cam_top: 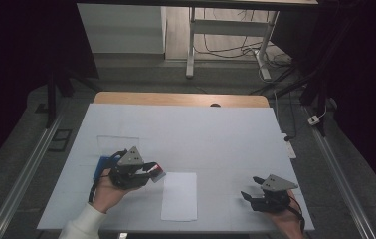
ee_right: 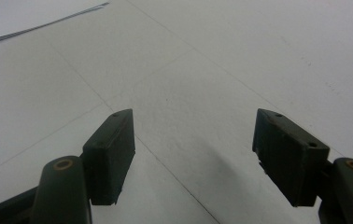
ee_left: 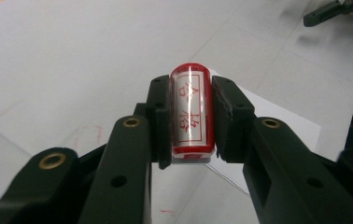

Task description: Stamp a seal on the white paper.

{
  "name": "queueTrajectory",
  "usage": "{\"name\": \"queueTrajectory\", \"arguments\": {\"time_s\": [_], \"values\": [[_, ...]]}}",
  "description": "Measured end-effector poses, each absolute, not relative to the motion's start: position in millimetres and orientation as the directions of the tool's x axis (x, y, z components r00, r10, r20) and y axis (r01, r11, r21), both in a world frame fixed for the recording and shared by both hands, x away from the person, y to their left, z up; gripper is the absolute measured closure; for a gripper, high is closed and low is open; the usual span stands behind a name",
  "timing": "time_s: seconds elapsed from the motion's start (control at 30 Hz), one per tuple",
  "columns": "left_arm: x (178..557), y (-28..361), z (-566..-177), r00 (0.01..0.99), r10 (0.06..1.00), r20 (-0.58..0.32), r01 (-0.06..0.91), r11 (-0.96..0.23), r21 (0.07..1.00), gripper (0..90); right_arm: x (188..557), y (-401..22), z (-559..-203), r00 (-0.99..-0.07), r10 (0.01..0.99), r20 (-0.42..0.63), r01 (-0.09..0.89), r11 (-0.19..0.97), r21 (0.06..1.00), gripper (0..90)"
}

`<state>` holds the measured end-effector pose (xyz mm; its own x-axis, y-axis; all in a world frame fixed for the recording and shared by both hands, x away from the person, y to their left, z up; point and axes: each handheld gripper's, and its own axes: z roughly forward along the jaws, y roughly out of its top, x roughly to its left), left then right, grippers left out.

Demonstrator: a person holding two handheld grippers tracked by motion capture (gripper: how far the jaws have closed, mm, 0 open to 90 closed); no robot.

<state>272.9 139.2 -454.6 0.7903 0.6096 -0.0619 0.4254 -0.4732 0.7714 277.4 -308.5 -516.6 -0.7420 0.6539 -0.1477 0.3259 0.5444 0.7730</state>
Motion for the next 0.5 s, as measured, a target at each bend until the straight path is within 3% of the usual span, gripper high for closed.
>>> {"name": "queueTrajectory", "arguments": {"time_s": [0.5], "values": [[272,102,-469,0.841,0.535,-0.076,0.409,-0.537,0.738,69.3,278,-308,-517,-0.745,0.65,-0.148,0.326,0.549,0.77,29.2]]}}
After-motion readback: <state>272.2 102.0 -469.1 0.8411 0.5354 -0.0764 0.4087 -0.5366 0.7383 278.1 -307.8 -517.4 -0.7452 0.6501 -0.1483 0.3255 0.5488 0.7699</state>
